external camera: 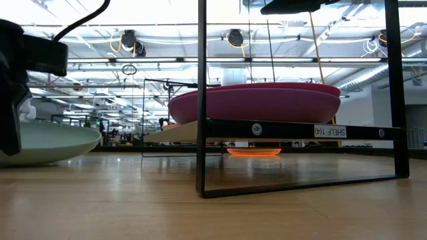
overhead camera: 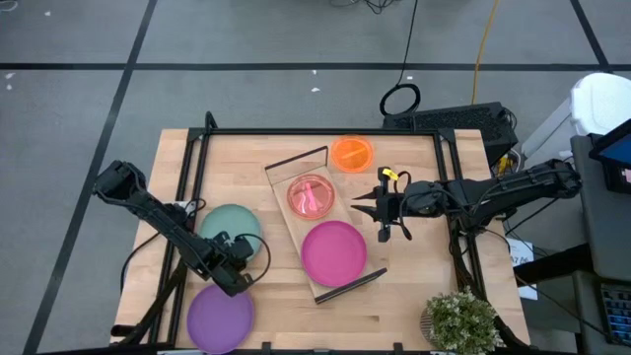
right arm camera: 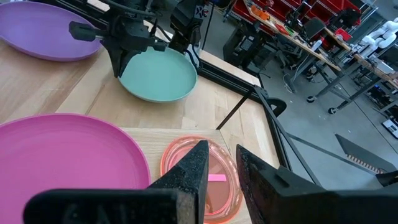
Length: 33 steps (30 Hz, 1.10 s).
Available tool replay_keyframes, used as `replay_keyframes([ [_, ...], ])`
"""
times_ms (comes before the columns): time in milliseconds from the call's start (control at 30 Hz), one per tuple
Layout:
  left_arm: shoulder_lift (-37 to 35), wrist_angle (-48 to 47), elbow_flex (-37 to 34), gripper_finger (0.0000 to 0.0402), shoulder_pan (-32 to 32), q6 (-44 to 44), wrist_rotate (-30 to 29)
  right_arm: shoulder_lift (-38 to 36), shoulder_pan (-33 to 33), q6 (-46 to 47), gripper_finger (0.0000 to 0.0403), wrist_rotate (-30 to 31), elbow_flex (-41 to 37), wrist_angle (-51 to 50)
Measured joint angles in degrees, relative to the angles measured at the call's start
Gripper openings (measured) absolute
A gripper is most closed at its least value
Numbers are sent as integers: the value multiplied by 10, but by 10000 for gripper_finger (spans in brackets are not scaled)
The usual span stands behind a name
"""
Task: Place and stack plates onto a shelf
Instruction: Stack the gray plate on the pink plate on the shelf
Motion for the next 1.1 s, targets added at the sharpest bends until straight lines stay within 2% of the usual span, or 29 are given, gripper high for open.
replay_keyframes([
  [167, 1, -57, 56, 1, -8, 47, 8, 0, 0, 0, 68, 0, 0, 0],
  [533, 1, -149, 141, 0, -23, 153, -37, 0, 0, 0, 68, 0, 0, 0],
  [933, 1, -159, 219, 0, -38, 422, -49, 0, 0, 0, 68, 0, 0, 0],
  [1100, 0, -174, 256, 0, -26, 531, -74, 0, 0, 0, 68, 0, 0, 0],
])
